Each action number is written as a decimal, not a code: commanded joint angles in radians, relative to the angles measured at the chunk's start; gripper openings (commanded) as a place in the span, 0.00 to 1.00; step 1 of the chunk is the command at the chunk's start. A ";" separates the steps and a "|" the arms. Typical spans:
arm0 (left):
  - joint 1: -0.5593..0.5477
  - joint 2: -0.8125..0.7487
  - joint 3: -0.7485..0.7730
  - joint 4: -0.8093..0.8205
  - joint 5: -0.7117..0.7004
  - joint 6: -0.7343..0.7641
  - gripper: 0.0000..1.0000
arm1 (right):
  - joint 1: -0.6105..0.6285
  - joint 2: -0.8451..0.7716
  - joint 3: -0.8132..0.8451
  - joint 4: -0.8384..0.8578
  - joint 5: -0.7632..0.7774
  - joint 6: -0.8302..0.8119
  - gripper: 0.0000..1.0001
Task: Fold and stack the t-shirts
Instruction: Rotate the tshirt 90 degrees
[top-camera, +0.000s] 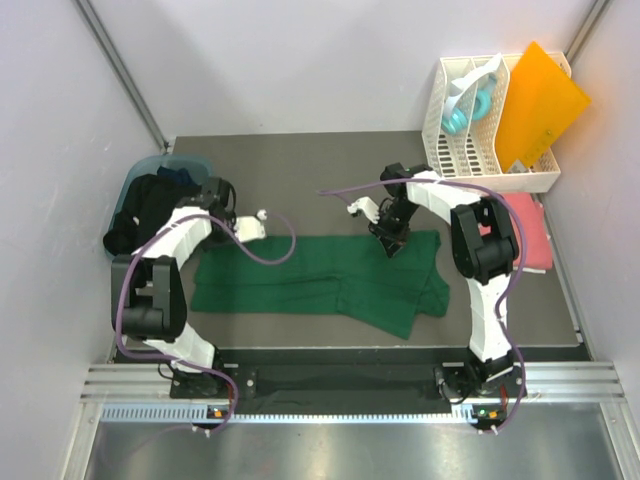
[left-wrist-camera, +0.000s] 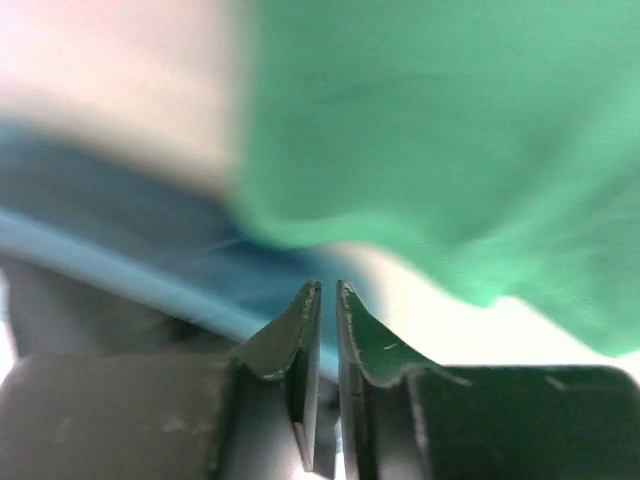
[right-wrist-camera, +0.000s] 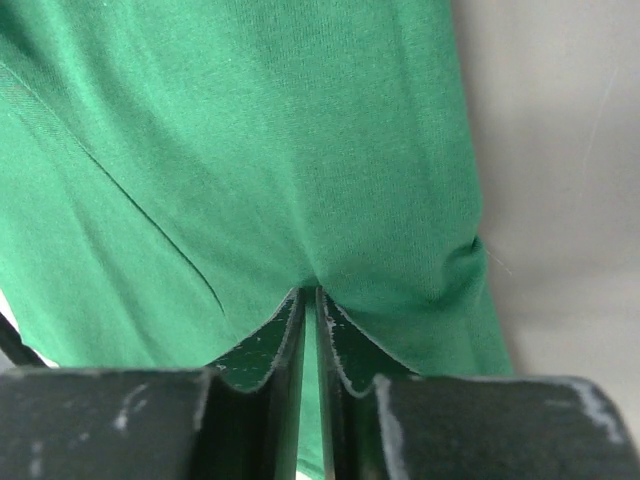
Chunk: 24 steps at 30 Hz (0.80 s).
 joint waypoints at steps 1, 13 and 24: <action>0.001 -0.019 0.117 -0.005 0.029 -0.050 0.19 | 0.009 -0.068 0.022 -0.001 0.039 0.005 0.12; 0.001 -0.036 0.131 0.055 0.029 -0.087 0.18 | 0.009 -0.240 -0.065 -0.103 0.085 -0.001 0.10; 0.001 -0.027 0.176 0.084 0.026 -0.091 0.16 | -0.017 -0.041 -0.078 -0.009 0.164 0.016 0.08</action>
